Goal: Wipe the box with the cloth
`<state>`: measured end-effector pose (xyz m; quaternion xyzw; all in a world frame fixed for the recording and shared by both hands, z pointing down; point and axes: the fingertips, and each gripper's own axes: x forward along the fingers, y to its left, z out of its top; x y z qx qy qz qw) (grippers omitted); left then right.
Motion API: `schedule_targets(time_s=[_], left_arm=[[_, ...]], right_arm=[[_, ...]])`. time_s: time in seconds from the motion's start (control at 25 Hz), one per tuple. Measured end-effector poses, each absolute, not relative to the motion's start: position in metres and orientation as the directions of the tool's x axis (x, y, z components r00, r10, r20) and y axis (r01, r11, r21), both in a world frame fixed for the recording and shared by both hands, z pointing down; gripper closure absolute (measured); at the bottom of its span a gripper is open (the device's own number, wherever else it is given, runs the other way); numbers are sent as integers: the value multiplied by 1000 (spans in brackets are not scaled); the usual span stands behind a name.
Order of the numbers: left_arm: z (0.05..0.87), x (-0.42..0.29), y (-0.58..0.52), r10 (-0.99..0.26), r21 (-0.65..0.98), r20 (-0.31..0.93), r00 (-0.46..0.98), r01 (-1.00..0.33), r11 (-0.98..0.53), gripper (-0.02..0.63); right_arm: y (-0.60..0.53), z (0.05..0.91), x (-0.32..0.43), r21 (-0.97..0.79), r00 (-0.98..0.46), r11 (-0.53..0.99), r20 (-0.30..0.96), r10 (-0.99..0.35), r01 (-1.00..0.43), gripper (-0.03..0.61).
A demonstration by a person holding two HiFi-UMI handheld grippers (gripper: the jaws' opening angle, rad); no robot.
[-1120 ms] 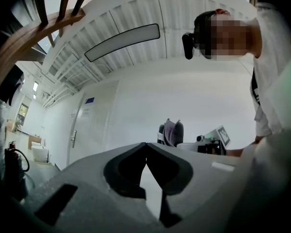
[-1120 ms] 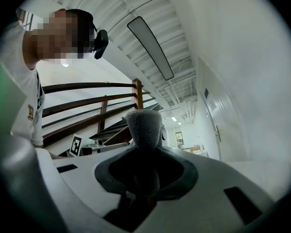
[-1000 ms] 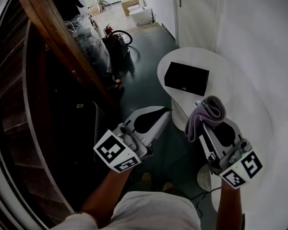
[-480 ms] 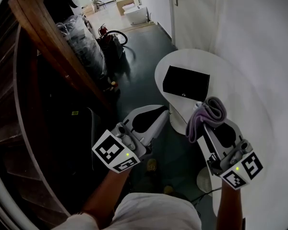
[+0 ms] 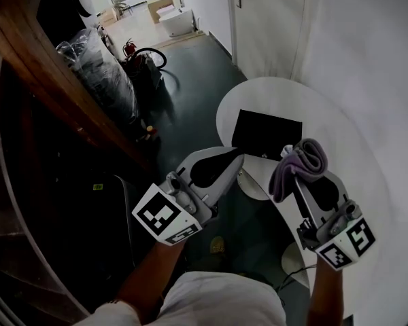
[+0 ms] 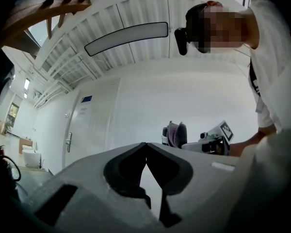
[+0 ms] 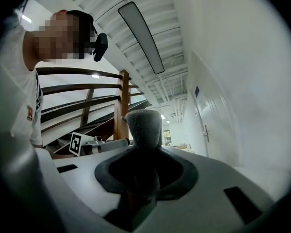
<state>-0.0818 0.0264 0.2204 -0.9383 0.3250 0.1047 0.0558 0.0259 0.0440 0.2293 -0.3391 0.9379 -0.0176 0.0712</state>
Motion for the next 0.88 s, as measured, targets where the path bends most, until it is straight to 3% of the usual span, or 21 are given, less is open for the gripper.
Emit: schedule_targets(time_s=[0.88], left_arm=[[261,-103,-90,-529,1,-160,833,-536,-844,598]], right_arm=[[-51,245,-1,-65,-648,650,-52,-760,-757,483]])
